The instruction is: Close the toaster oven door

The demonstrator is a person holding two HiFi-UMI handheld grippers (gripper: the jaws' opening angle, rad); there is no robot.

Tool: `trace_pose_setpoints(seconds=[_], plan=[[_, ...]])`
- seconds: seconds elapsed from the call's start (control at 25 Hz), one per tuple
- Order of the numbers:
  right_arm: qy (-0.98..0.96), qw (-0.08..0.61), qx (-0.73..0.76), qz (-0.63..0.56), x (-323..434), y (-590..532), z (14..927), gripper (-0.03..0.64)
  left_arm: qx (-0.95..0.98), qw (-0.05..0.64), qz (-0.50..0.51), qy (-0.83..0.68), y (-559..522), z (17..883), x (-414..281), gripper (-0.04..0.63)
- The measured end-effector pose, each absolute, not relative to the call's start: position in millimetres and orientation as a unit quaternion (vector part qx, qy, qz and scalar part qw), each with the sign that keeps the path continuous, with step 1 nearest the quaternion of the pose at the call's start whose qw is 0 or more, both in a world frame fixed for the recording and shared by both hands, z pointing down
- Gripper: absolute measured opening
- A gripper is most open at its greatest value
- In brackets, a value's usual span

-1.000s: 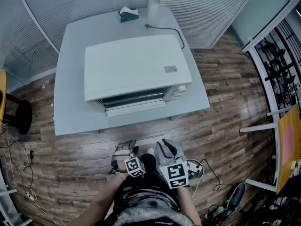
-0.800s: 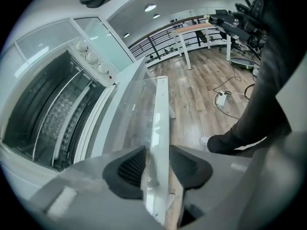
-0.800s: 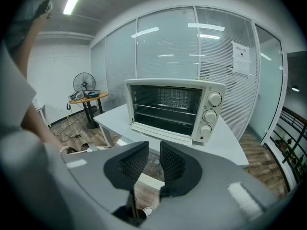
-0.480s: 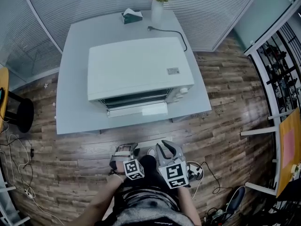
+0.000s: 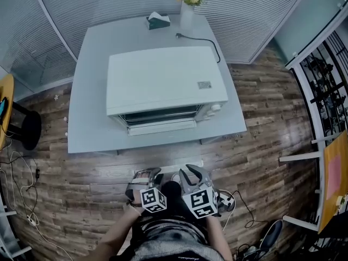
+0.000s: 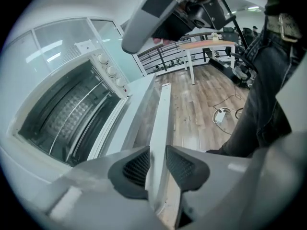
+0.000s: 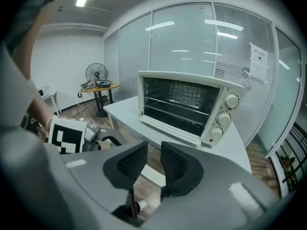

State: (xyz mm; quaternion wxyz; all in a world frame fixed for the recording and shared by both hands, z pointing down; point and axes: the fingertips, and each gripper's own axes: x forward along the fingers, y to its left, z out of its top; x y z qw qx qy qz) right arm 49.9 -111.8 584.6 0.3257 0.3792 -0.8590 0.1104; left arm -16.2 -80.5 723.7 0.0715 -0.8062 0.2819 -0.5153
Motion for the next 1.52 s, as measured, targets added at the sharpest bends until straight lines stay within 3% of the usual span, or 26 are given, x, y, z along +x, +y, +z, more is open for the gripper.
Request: trace_pose_setpoints(seconds=[0.48, 1.2, 1.44, 1.52], plan=[[-0.867, 0.381, 0.314, 0.066, 30, -104, 598, 0.097, -0.829, 0.041, -0.455, 0.323, -89, 668, -21, 0.105], [-0.833, 0.461, 0.296, -0.072, 16, -128, 596, 0.103, -0.833, 0.082, -0.42, 0.35, -118, 604, -28, 0.081], [-0.846, 0.436, 0.302, -0.058, 14, -139, 581, 0.101, -0.835, 0.09, -0.39, 0.378, -125, 586, -31, 0.083], [-0.848, 0.43, 0.303, -0.063, 13, -144, 576, 0.101, -0.834, 0.092, -0.382, 0.386, -124, 579, -34, 0.114]])
